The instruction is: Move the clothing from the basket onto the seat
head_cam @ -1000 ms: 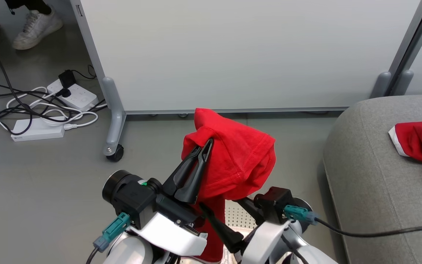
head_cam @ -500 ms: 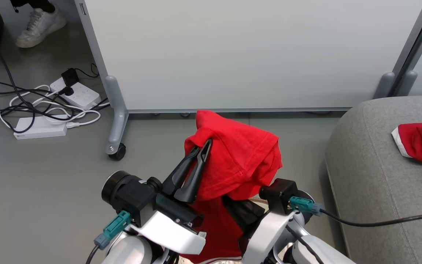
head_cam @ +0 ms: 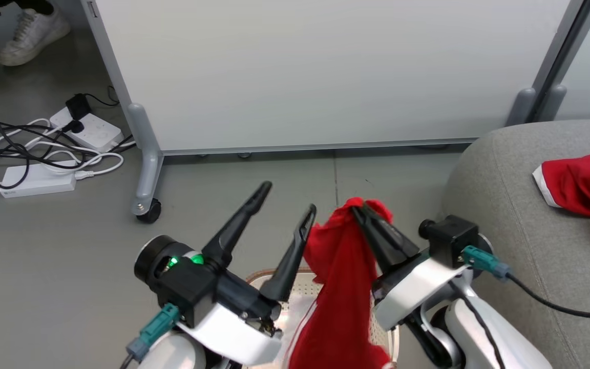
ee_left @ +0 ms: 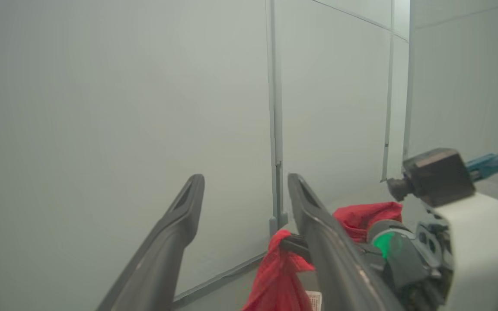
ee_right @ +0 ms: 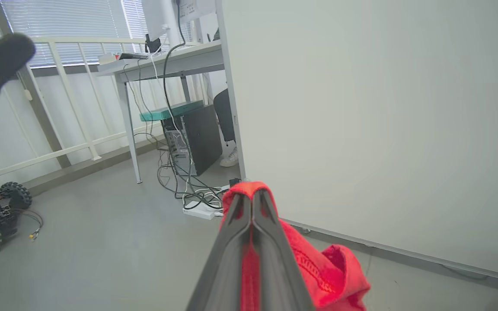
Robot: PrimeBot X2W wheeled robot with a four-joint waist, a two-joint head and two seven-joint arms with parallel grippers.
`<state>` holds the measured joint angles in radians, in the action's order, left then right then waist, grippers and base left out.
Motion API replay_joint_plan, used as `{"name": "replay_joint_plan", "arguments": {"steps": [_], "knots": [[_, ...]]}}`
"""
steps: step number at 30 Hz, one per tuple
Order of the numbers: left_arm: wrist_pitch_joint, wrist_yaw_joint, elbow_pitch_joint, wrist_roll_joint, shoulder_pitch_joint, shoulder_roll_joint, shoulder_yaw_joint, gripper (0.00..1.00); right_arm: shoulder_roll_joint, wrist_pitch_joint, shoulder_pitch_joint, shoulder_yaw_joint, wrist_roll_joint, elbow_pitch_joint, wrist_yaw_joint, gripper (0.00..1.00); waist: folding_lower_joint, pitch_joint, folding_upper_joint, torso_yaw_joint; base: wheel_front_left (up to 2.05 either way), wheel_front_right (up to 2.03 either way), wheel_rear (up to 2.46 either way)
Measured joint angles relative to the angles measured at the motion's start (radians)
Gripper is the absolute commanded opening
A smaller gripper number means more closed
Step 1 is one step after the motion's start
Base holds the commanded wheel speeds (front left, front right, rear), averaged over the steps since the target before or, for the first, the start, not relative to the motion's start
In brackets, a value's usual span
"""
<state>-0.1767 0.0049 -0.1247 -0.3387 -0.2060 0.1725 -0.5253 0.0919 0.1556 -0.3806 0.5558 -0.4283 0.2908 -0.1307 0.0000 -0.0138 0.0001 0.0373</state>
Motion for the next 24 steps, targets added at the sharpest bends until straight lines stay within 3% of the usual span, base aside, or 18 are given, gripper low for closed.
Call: {"name": "replay_joint_plan", "arguments": {"steps": [11,24], "knots": [[0.126,-0.075,0.026,0.021,0.016,0.06,-0.121,1.0,0.003,-0.024,0.004,-0.111,0.066,-0.04,0.0,0.0,0.0,0.044,0.0,-0.05,0.0,0.0,0.0],[0.146,-0.083,0.03,0.022,0.017,0.086,-0.15,1.0,-0.002,-0.047,-0.009,-0.157,0.072,-0.066,0.0,0.0,0.0,0.091,0.0,-0.149,0.0,0.0,0.0]]}}
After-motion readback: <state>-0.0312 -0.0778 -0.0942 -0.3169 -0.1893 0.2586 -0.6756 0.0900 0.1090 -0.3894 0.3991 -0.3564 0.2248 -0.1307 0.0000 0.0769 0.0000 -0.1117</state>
